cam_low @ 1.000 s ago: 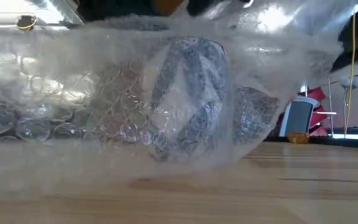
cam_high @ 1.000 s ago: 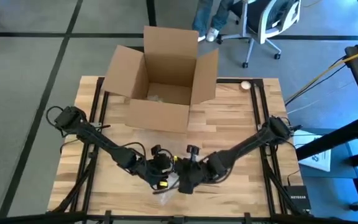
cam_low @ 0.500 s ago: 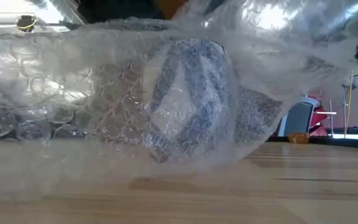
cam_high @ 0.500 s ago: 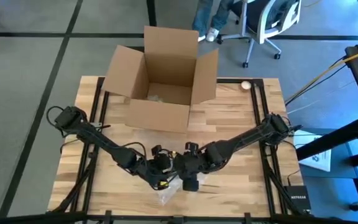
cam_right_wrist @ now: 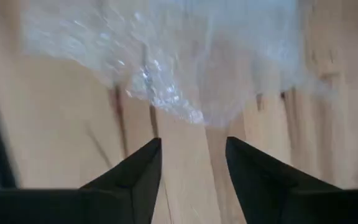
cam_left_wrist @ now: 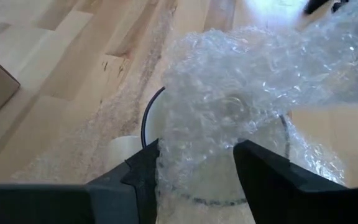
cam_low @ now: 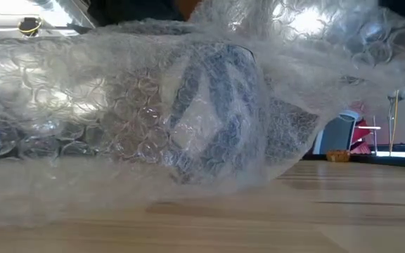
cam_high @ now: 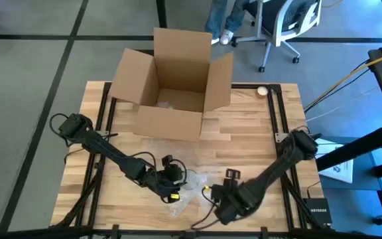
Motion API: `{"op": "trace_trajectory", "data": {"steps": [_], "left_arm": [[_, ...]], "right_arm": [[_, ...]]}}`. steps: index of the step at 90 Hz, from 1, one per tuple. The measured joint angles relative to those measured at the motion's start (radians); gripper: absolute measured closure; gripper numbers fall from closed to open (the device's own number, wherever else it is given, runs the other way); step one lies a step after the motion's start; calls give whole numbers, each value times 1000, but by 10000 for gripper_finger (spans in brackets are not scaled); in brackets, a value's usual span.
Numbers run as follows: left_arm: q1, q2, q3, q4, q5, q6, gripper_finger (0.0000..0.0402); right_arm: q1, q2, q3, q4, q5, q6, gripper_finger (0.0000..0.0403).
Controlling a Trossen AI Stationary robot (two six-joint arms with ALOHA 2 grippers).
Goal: Wrap mug
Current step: Wrap the white mug with transparent bubble wrap
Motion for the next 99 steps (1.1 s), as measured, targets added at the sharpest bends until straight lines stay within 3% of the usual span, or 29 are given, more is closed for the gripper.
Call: {"op": "trace_trajectory", "data": {"steps": [11, 19, 34, 43, 62, 83, 99], "left_arm": [[0, 0, 0, 0, 0, 0, 231], [0, 0, 0, 1, 0, 0, 231], [1, 0, 0, 1, 0, -2, 231], [1, 0, 0, 2, 0, -1, 231], [1, 0, 0, 1, 0, 0, 231], [-3, -16, -2, -13, 15, 1, 231], [-22, -88, -2, -81, 27, -1, 231]], "right_arm": [[1, 3, -102, 202, 77, 6, 278], [-22, 3, -115, 256, 165, -24, 312], [-65, -11, -16, 255, 249, -228, 389], [-102, -12, 29, 300, 255, -349, 392], [-206, -6, 32, 434, 175, -517, 397], [-285, 84, 32, 451, -30, -526, 401], [-286, 112, 34, 483, -44, -529, 401]]}}
